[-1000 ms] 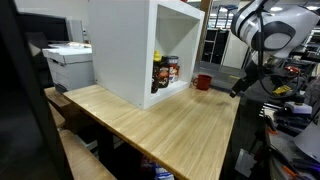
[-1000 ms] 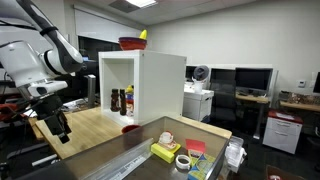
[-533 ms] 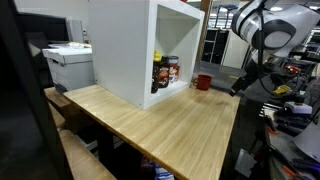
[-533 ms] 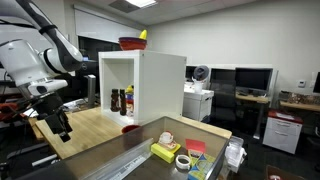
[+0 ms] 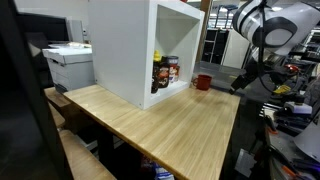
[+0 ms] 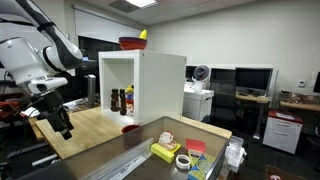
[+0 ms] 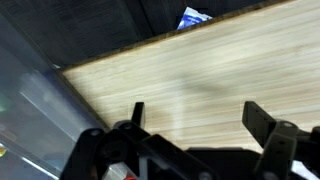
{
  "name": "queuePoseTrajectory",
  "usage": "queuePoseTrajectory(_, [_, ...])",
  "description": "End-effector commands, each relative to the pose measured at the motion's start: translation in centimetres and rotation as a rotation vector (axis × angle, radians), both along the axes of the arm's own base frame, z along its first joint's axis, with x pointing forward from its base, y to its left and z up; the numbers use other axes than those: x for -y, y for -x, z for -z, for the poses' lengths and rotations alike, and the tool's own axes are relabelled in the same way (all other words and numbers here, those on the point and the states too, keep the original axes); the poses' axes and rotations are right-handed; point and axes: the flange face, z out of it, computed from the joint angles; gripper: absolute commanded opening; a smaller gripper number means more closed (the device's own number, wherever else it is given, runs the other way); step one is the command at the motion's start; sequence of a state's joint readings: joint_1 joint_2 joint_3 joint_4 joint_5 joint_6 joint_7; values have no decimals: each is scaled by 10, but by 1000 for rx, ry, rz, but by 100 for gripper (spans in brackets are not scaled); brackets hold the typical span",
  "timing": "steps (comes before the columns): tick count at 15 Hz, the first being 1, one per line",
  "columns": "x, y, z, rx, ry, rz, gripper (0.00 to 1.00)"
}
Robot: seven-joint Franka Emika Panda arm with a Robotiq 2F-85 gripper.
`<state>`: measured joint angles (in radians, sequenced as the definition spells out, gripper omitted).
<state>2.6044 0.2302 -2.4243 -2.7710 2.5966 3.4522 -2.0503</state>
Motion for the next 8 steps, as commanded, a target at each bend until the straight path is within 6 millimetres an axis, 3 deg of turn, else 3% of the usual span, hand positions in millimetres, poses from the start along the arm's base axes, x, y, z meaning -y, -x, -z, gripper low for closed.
queuePoseTrajectory(1, [1,3,-9,32,24,9,100])
queuePoseTrajectory(8, [3,2,-20,68,48,17,100])
